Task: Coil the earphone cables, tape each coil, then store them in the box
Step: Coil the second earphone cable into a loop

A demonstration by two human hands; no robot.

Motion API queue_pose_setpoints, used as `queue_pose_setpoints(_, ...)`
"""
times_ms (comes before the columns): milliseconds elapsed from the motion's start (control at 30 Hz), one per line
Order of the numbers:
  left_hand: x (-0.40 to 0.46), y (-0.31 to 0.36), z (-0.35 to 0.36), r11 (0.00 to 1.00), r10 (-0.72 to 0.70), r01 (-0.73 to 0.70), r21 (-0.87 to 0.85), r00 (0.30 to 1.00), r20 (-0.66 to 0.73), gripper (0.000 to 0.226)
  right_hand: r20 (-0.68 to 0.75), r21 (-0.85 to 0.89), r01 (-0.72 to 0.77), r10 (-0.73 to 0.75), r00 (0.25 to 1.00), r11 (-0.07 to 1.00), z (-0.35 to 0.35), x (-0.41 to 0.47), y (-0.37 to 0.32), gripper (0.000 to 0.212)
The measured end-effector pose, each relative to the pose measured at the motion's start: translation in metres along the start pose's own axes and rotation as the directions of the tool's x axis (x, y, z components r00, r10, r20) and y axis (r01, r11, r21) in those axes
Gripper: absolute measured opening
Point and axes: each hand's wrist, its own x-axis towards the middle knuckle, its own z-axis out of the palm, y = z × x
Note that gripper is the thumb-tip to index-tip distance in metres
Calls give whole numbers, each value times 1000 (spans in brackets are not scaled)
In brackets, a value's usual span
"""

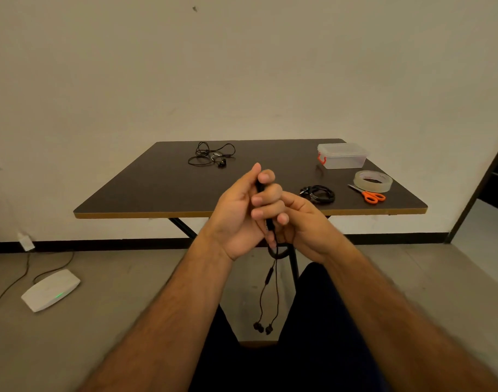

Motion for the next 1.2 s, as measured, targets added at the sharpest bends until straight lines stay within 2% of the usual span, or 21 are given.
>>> queue_pose_setpoints(100, 2, 6, 3, 990, 127, -119, 71, 985, -119, 33, -18, -152, -68, 66, 998, 986, 3, -3, 6, 25)
queue_pose_setpoints(233, 3, 10, 7, 917, 272, -174, 359, 931, -242, 33, 15, -275, -107, 115, 993, 955, 8, -6, 6, 25)
queue_pose_setpoints(367, 3, 5, 9, 806, 370, -168, 567, 892, -262, 31, 52, -369, -136, 166, 985, 920, 10, -8, 3, 24)
queue_pose_setpoints(467, 3, 3, 7, 672, 464, -159, 724, 852, -244, 31, 60, -416, -162, 205, 977, 895, 10, -10, -2, 25)
queue_pose_setpoints(567, 3, 2, 2, 578, 517, -143, 803, 826, -225, 31, 69, -501, -158, 221, 973, 851, 7, -11, -7, 24)
queue_pose_setpoints(700, 3, 0, -6, 557, 487, -92, 825, 841, -235, 32, 24, -533, -155, 199, 980, 832, 7, -9, -14, 16)
queue_pose_setpoints(800, 3, -2, -12, 525, 483, -62, 849, 843, -238, 32, -7, -606, -164, 201, 979, 779, 8, -9, -18, 15)
queue_pose_setpoints(900, 3, -4, -20, 439, 475, 21, 898, 843, -252, 32, 23, -626, -152, 213, 977, 765, 7, -11, -24, 13)
queue_pose_setpoints(967, 2, -6, -25, 393, 429, 101, 914, 859, -280, 34, 50, -570, -175, 246, 968, 803, 5, -12, -26, 10)
queue_pose_setpoints(1033, 0, -8, -27, 312, 373, 194, 930, 876, -307, 37, 29, -576, -189, 251, 968, 795, 2, -12, -27, 9)
queue_pose_setpoints(1100, -1, -9, -27, 281, 311, 250, 927, 890, -334, 39, 13, -646, -145, 201, 980, 749, -3, -10, -25, 10)
queue_pose_setpoints(1200, -4, -11, -25, 320, 221, 284, 904, 905, -363, 40, 6, -777, -56, 97, 995, 627, -12, -8, -26, 6)
